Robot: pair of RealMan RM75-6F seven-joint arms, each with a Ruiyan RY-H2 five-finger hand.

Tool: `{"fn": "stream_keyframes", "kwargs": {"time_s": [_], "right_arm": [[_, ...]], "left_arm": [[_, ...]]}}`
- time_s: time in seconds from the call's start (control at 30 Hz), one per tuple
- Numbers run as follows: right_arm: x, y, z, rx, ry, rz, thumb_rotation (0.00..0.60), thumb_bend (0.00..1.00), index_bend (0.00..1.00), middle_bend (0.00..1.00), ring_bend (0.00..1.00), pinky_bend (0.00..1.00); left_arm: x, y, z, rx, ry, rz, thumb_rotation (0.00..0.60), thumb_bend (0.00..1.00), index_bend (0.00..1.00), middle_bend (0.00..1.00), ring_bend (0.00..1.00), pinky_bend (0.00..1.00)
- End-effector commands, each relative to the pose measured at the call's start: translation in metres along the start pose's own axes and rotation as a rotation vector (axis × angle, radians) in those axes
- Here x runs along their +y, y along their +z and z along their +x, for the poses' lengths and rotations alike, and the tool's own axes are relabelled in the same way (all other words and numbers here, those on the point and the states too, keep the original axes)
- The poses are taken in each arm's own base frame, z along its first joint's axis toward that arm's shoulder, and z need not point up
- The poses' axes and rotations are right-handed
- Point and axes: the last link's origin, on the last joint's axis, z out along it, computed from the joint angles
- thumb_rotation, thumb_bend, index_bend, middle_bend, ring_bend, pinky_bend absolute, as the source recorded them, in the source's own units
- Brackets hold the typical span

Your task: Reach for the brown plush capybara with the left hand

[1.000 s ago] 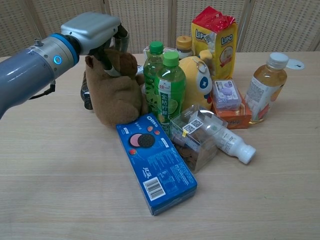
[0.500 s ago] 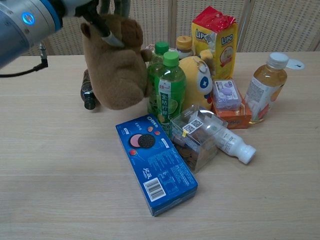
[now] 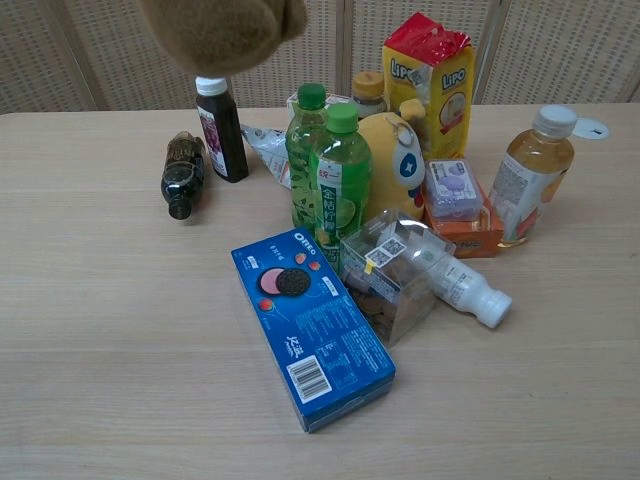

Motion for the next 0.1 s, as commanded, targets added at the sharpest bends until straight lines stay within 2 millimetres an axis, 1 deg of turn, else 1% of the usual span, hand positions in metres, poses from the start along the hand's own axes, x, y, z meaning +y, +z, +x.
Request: {"fn": "stream_keyframes", "kwargs": {"time_s": [0.03, 0.1], "right_arm": [[-0.0008, -0.0003, -0.0012, -0.004, -0.003, 0.003, 0.600, 0.00, 0.00, 0.00, 0.00, 0.00], [-0.0016, -0.0005, -0.0024, -0.007, -0.004, 0.004, 0.600, 0.00, 0.00, 0.00, 0.00, 0.00]], "left_arm": [[-0.0049, 0.0010, 0.0071, 0.008, 0.013, 0.010, 0.600, 0.03, 0.88, 1.00, 1.00, 1.00], [-0.0070, 0.0011, 0.0086, 0.008, 0.010, 0.015, 0.600, 0.03, 0.88, 1.00, 1.00, 1.00]]}}
